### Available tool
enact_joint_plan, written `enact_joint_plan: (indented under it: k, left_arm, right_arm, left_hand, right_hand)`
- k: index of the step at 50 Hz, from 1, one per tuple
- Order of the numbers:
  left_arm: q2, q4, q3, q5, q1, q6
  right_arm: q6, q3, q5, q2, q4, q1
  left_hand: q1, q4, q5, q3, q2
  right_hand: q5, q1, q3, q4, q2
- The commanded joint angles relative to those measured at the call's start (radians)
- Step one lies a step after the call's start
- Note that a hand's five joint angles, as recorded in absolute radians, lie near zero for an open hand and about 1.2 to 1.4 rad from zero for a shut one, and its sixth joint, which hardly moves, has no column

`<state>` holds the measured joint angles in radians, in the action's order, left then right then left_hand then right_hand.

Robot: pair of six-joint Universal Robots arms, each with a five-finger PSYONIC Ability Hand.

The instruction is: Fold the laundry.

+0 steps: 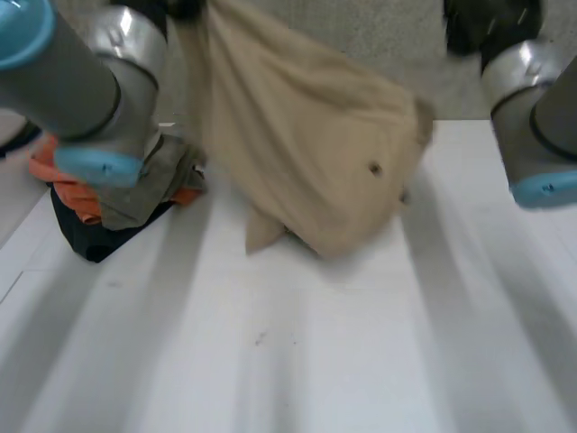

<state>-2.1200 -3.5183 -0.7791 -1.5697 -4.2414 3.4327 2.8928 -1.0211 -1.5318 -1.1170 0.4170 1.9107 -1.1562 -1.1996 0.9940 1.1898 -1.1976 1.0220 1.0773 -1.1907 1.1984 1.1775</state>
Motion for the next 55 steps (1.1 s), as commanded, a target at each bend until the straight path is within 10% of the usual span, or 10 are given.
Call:
enact_joint_plan:
  k: [1,13,17,21,36,47,55]
  left_arm:
    - [0.067,-0.148,0.037,0.0,-0.014,-0.072]
    - [0.161,-0.011,-0.305,0.086,-0.038,-0.127]
    - [0.219,-0.034,-0.441,0.149,-0.035,-0.125]
    - [0.288,-0.06,-0.54,0.184,-0.034,-0.125]
    - [0.485,0.087,-0.643,0.224,-0.02,-0.098]
    - [0.552,0.128,-0.678,0.186,0.021,-0.093]
    - [0.615,0.144,-0.697,0.168,0.023,-0.095]
  right_arm:
    - [0.091,0.033,-0.028,-0.055,0.261,0.008]
    - [0.051,-0.056,0.111,-0.03,-0.081,0.005]
    - [0.037,-0.149,0.185,0.005,-0.17,0.007]
    - [0.037,-0.166,0.223,0.067,-0.259,0.002]
    - [0.382,-0.164,0.256,0.25,-0.555,0.149]
    - [0.568,-0.186,0.093,0.287,-0.284,0.3]
    - [0.548,-0.109,-0.001,0.373,-0.296,0.326]
  left_hand:
    - [-0.24,-0.197,0.228,0.206,-0.199]
    - [-0.24,-0.197,0.228,0.206,-0.199]
    - [-0.24,-0.197,0.228,0.206,-0.199]
    - [-0.24,-0.197,0.228,0.206,-0.199]
    - [-0.24,-0.197,0.228,0.206,-0.199]
    - [-0.24,-0.197,0.228,0.206,-0.199]
    - [-0.24,-0.197,0.228,0.206,-0.199]
  right_hand:
    - [0.2,0.319,-0.206,0.198,0.219]
    - [0.17,0.289,-0.176,0.168,0.189]
    - [-0.789,-0.67,0.783,-0.791,-0.77]
    - [-1.022,-0.903,1.016,-1.024,-1.003]
    - [-0.984,-0.865,0.978,-0.986,-0.965]
    - [-0.867,-0.747,0.861,-0.868,-0.848]
    - [0.092,0.212,-0.098,0.091,0.111]
